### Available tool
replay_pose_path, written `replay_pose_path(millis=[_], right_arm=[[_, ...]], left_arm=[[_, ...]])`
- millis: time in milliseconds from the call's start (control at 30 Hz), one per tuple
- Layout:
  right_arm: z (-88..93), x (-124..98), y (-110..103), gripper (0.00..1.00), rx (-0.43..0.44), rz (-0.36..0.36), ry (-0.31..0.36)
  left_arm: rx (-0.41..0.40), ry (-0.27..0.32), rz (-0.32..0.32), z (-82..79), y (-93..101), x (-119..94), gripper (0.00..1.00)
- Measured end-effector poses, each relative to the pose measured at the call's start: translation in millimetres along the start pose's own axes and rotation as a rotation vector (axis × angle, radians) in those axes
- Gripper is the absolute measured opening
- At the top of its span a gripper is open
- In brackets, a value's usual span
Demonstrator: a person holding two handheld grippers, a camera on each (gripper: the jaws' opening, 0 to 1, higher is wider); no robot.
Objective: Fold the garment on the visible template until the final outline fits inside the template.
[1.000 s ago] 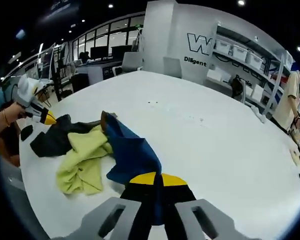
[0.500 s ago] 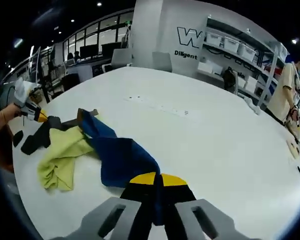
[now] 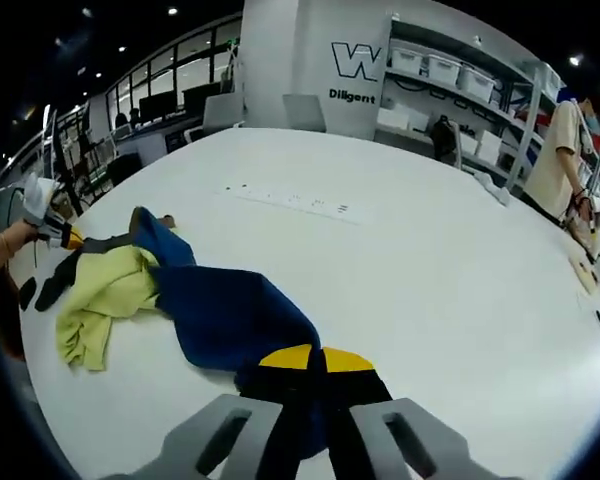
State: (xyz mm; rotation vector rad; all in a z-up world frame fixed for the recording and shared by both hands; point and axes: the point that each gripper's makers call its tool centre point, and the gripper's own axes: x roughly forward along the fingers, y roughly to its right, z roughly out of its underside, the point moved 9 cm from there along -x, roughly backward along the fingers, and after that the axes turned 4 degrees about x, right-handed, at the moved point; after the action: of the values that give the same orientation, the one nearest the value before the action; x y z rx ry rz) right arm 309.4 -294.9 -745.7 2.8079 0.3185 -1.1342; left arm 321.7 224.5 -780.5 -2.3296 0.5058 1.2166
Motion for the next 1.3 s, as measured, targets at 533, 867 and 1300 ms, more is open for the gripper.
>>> replay_pose_path(millis=[533,867,1300], right_arm=[[7.3,13,47,0.00,0.049,0.064,-0.052],[13.3,17,59,0.00,0.084,0.092,-0.058],[18.7,15,68,0.00,0.090,0.154,-0.057]], left_arm=[[0.023,-0.041,-0.076,-2.6,-30.7,8,0.00],[0.050,-0.048,-0.122,-8.6,-45.4,16,0.00],[0.092,-0.064,-0.181,-12.1,-68.6,26,0.00]])
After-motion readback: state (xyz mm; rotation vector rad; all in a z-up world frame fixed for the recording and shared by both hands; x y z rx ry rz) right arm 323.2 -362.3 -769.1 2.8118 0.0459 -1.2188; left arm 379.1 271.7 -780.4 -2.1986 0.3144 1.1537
